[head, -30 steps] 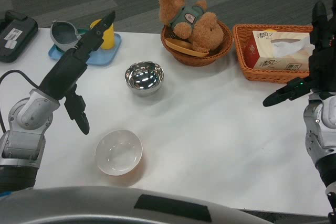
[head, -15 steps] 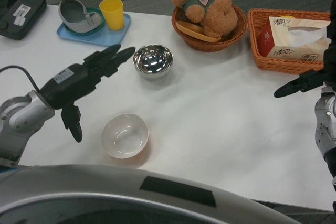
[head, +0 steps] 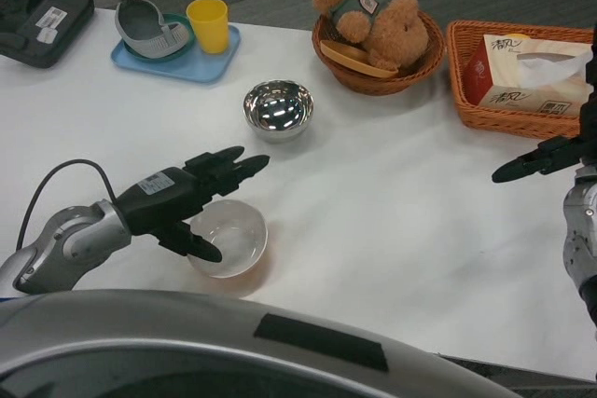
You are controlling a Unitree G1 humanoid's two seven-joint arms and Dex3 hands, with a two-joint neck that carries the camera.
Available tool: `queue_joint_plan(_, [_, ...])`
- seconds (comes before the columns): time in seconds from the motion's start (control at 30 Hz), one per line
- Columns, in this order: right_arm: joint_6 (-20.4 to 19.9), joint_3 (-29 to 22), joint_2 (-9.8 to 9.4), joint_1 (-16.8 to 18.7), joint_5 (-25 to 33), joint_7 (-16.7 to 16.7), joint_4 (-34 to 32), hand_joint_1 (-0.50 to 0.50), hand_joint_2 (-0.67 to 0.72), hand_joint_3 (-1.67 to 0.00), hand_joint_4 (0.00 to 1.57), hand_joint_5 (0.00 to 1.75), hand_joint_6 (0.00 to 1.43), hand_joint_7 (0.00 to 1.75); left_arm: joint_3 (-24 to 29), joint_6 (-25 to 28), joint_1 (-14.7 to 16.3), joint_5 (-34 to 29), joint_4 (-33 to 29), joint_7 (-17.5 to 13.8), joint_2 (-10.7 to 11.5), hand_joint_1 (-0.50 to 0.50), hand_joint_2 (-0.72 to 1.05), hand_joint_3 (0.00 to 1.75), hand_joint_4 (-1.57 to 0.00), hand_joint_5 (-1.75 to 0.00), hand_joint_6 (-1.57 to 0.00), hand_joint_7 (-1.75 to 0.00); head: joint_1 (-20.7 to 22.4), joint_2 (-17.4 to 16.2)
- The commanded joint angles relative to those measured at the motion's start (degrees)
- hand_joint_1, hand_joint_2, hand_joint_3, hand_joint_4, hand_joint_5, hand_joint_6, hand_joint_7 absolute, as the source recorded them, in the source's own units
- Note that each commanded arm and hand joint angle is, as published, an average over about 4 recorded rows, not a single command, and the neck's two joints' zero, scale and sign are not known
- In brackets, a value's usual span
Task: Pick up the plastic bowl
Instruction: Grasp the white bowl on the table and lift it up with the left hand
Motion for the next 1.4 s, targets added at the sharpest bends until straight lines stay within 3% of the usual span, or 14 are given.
queue_joint_plan(0.03, [-0.5,0.3,-0.82,-0.8,0.9,-0.4,0.3,-0.46,0.72,0.00,0.00,0.00,0.00,0.00,0.9,-0.5,0.1,2.4,0.6,0.4,-1.6,-0.46,0.85,0.00,0.00,0.00,0.00,0.00,0.5,0.7])
queue_joint_plan(0.2, [-1.0,0.9,-1.35,-0.4,2.8,-0.4,0.6,-0.46,0.72,0.00,0.00,0.00,0.00,0.00,2.8,-0.8,0.8,5.3,1.5,-2.4,-4.9,-0.46,0.74,0.00,0.00,0.00,0.00,0.00,0.0,0.4])
queue_joint_plan(0.27, [-1.2,0.9,-1.44,-0.2,3.2,-0.4,0.8,-0.46,0.72,0.00,0.00,0.00,0.00,0.00,3.6,-1.0,0.9,5.8,1.8,-3.3,-6.2,-0.46,0.60,0.00,0.00,0.00,0.00,0.00,0.0,0.2])
queue_joint_plan(0.4, [-1.6,0.9,-1.66,0.2,3.8,-0.4,1.5,-0.46,0.72,0.00,0.00,0.00,0.00,0.00,5.0,-1.5,0.8,5.9,2.0,-4.2,-7.9,-0.46,-0.24,0.00,0.00,0.00,0.00,0.00,-0.3,0.0])
queue_joint_plan(0.47, [-1.6,0.9,-1.75,0.2,4.0,-0.5,1.6,-0.46,0.72,0.00,0.00,0.00,0.00,0.00,5.0,-1.5,0.7,6.0,1.9,-4.3,-7.9,-0.47,-0.46,0.00,0.00,0.00,0.00,0.00,-0.7,0.1])
queue_joint_plan(0.53, [-1.8,0.9,-1.75,0.2,4.2,-0.5,1.8,-0.46,0.72,0.00,0.00,0.00,0.00,0.00,5.0,-1.3,0.5,6.0,1.9,-4.2,-8.1,-0.48,-0.57,0.00,0.00,0.00,0.00,0.00,-0.7,0.1])
queue_joint_plan(0.67, [-2.0,0.9,-1.75,0.2,4.4,-0.4,2.2,-0.46,0.72,0.00,0.00,0.00,0.00,0.00,5.0,0.0,0.3,6.1,1.6,-4.0,-8.2,-0.48,-0.68,0.00,0.00,0.00,0.00,0.00,-0.8,0.1])
queue_joint_plan(1.03, [-2.3,0.7,-1.44,0.6,4.8,-0.4,2.4,-0.46,0.72,0.00,0.00,0.00,0.00,0.00,5.2,2.4,-1.1,7.0,1.4,-3.9,-8.3,-0.48,-0.61,0.00,0.00,0.00,0.00,0.00,-1.6,-0.1])
queue_joint_plan(1.4, [-2.3,0.6,-1.48,0.8,4.8,-0.4,2.3,-0.46,0.72,0.00,0.00,0.00,0.00,0.00,6.5,2.9,-2.1,12.4,1.5,-3.6,-11.4,-0.48,-0.55,0.00,0.00,0.00,0.00,0.00,-1.9,-0.6])
